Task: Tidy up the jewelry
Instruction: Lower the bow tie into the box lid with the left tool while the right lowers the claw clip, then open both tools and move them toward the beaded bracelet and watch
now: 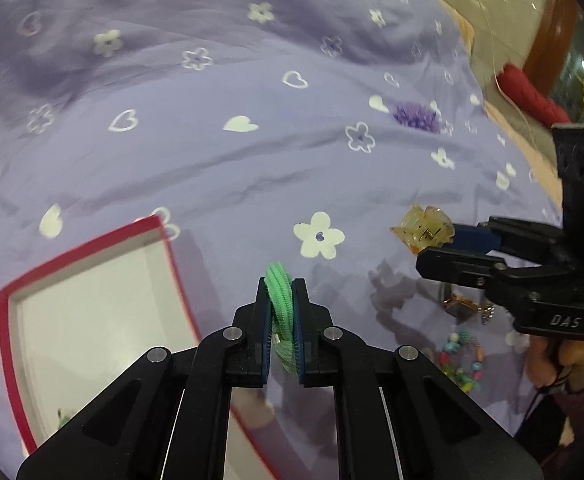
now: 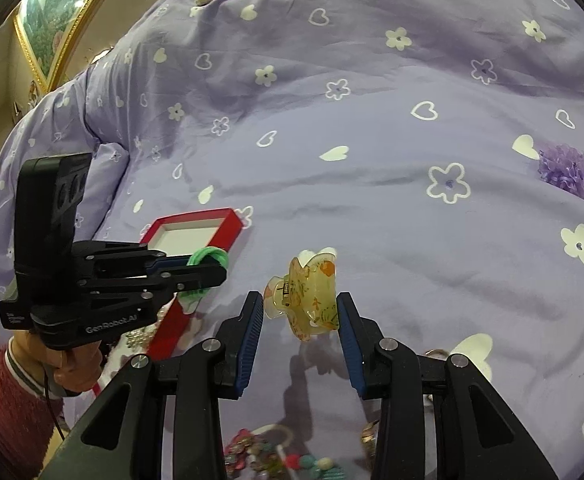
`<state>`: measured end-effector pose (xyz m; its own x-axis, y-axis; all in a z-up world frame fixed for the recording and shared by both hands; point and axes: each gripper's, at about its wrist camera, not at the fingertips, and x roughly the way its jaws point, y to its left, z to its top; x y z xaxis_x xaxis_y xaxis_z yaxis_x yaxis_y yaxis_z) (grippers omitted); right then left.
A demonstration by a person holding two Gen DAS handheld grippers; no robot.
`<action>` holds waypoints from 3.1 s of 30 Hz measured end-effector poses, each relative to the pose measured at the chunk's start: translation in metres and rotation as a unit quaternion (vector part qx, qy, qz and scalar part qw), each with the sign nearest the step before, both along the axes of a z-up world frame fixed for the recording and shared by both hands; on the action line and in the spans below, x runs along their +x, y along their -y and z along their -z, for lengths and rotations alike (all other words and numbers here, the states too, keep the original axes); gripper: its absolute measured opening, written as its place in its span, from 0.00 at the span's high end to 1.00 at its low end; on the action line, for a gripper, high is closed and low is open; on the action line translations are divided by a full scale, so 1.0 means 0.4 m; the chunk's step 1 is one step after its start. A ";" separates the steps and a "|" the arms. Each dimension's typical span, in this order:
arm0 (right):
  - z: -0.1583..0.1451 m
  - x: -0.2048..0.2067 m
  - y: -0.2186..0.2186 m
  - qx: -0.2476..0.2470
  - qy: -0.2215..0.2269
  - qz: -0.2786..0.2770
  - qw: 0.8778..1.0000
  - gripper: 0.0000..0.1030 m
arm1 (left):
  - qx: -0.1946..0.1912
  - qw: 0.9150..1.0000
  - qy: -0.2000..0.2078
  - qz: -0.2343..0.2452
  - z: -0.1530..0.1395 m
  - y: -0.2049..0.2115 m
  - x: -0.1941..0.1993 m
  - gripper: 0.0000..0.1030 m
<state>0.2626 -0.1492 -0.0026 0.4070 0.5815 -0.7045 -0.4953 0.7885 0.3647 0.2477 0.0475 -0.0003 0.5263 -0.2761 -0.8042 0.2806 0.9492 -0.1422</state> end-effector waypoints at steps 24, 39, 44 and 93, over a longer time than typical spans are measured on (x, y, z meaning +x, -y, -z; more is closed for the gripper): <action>-0.043 -0.069 -0.255 0.005 0.012 -0.088 0.996 0.63 | -0.024 0.992 0.024 -0.120 -0.039 -0.226 -0.139 0.92; 0.030 -0.055 -0.465 -0.041 0.001 -0.144 0.989 0.63 | 0.007 0.980 -0.012 -0.197 0.047 -0.409 -0.081 0.92; 0.073 -0.044 -0.509 -0.071 -0.006 -0.158 0.985 0.63 | 0.024 0.977 -0.031 -0.208 0.092 -0.430 -0.058 0.92; -0.022 -0.103 -0.374 -0.043 0.006 -0.131 0.990 0.43 | 0.019 0.973 -0.043 -0.227 0.077 -0.401 -0.151 0.44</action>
<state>0.2213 0.0004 0.0061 0.2591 0.6065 -0.7517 -0.6909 0.6602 0.2946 0.1872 0.2080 -0.0311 0.5183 -0.0008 -0.8552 -0.1796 0.9776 -0.1098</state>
